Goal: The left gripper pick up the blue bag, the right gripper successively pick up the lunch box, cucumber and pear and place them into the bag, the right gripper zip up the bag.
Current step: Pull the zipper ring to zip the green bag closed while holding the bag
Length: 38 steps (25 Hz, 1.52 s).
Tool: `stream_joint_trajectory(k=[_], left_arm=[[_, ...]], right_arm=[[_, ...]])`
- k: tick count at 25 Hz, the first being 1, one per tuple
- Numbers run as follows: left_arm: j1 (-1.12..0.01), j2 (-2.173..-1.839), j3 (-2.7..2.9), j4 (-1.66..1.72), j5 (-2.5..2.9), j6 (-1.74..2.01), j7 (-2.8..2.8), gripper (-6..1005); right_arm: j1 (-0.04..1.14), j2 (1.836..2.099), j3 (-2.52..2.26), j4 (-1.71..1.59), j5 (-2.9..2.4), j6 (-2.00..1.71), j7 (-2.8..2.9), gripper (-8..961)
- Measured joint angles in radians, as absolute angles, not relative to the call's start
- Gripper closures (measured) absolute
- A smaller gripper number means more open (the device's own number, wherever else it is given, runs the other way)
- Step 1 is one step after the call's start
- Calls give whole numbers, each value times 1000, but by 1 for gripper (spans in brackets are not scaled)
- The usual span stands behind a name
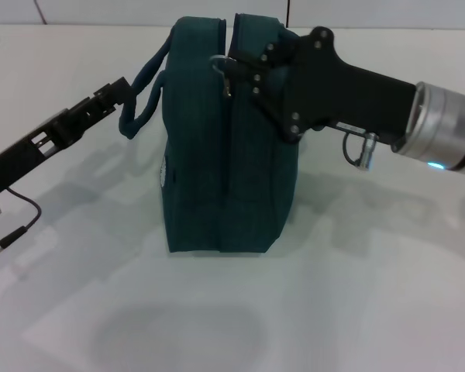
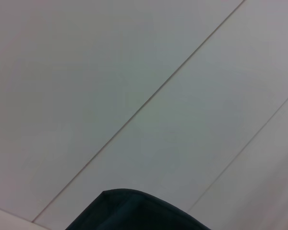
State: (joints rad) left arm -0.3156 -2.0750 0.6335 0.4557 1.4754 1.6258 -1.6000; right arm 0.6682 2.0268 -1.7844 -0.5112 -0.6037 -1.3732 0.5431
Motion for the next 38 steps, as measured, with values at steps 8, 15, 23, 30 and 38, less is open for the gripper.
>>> stream_joint_trajectory(k=[8,15,23,30,38], left_arm=[[-303,-2074,634,468,1474,1645,-1600,146],[-234,-2071,642,551,1489,1691,-1590,147],[-215,-2070,645,596,1584,1748,-1534,148],[-235,-2082,647,624,1695,1764,-1524,149],[-268,-2085,657,615,1699,1763,-1536,150]], right_arm=[[663,2028,-1839,-503,-606,-1322,542,947],[653,2028,-1878,-494,-598,-1309,539,947],[673,2028,-1918,-512,-595,-1284,539,947],[695,2028,-1946,-529,-569,-1256,538,946],[702,2028,-1960,-530,-557,-1255,538,946]])
